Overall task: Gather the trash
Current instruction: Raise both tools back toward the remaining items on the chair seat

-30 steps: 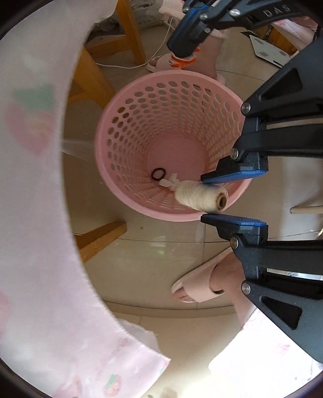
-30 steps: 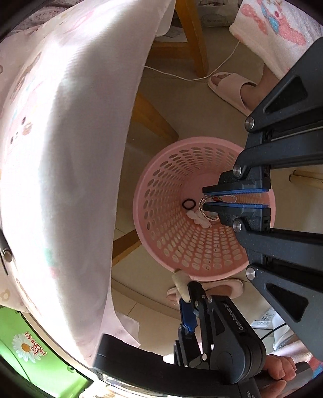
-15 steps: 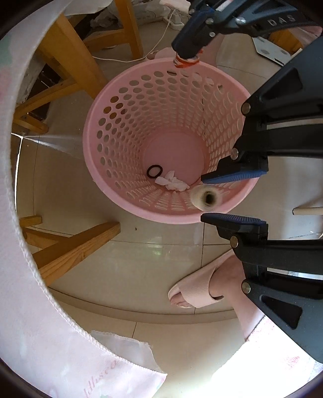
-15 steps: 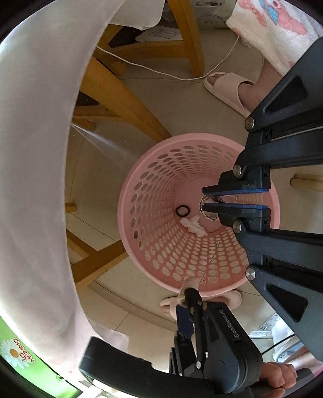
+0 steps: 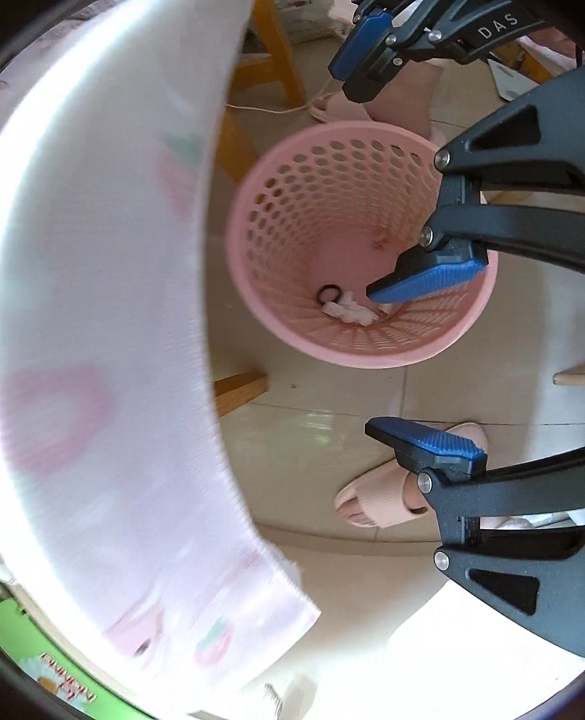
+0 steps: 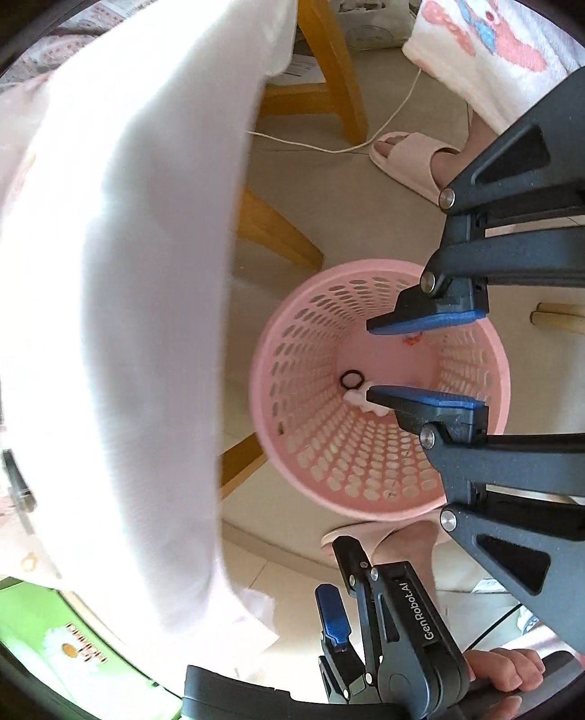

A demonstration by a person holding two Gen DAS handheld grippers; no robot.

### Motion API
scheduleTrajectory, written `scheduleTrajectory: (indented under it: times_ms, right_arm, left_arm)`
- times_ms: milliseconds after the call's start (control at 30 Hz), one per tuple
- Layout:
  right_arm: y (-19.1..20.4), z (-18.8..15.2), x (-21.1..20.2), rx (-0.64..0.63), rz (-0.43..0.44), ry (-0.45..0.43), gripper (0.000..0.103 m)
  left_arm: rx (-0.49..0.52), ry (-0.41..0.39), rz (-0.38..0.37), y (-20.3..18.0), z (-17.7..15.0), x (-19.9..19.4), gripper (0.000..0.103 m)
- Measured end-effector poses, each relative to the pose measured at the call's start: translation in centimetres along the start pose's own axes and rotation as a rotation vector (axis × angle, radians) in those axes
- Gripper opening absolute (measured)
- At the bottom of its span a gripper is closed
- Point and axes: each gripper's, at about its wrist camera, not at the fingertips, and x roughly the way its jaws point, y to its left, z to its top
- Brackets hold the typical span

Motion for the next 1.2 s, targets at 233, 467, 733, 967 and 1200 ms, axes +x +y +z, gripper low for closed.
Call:
scheduleTrajectory:
  times_ms: [233,467,733,967,1200]
  right_arm:
    - [0.5,0.7,-4.7,-0.019,0.005,-0.143,0.045]
    - [0.5,0.8,-8.6,-0.028,0.008,-0.252,0.047]
    - [-0.3,1.4,-10.4,-0.017,0.015,-0.309,0.052]
    - [-0.2,1.5,-11.9,-0.052,-0.060,-0.391,0.053]
    - [-0.8,2.2,-12.0,-0.034,-0.032,-0.387,0.053]
  left_arm:
    - [0.011,-0.108,-0.014,0.0,0.5,-3.7,0.052]
    - [-0.052,-0.144,-0.076,1.5,0.4,-6.1,0.054]
    - [-0.079,-0.255,-0.047,2.5,0.3,-9.1,0.054]
    - [-0.091,-0.322,-0.052,3.0,0.7,-10.6,0.065]
    - [-0.083,-0.367,-0.060,2.3,0.8,-11.8,0.068]
